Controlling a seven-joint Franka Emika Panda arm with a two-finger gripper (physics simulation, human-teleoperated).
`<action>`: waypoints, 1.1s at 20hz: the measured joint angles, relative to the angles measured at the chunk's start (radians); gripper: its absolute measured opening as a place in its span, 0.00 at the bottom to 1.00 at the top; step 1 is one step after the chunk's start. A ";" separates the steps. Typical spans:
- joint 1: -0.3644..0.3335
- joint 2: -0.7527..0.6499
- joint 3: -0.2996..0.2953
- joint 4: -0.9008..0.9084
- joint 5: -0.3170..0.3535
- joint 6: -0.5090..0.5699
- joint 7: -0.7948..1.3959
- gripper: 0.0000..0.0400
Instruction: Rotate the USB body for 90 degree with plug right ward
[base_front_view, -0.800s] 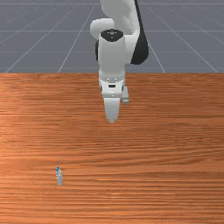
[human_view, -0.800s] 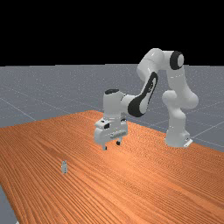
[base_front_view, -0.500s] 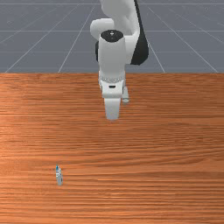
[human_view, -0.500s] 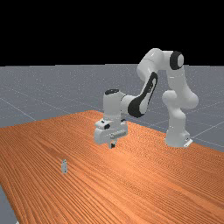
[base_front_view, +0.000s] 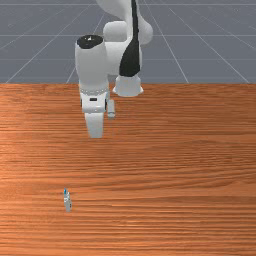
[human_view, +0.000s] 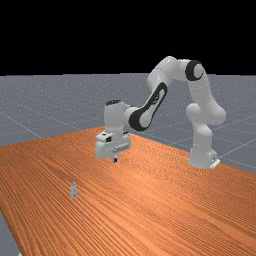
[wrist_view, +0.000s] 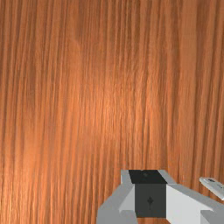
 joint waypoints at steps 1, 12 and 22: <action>-0.016 0.006 -0.005 0.009 0.003 -0.004 -0.021 0.00; -0.084 0.131 -0.044 0.173 -0.005 -0.136 -0.073 0.00; -0.076 0.533 -0.025 0.861 0.012 -0.384 -0.037 0.00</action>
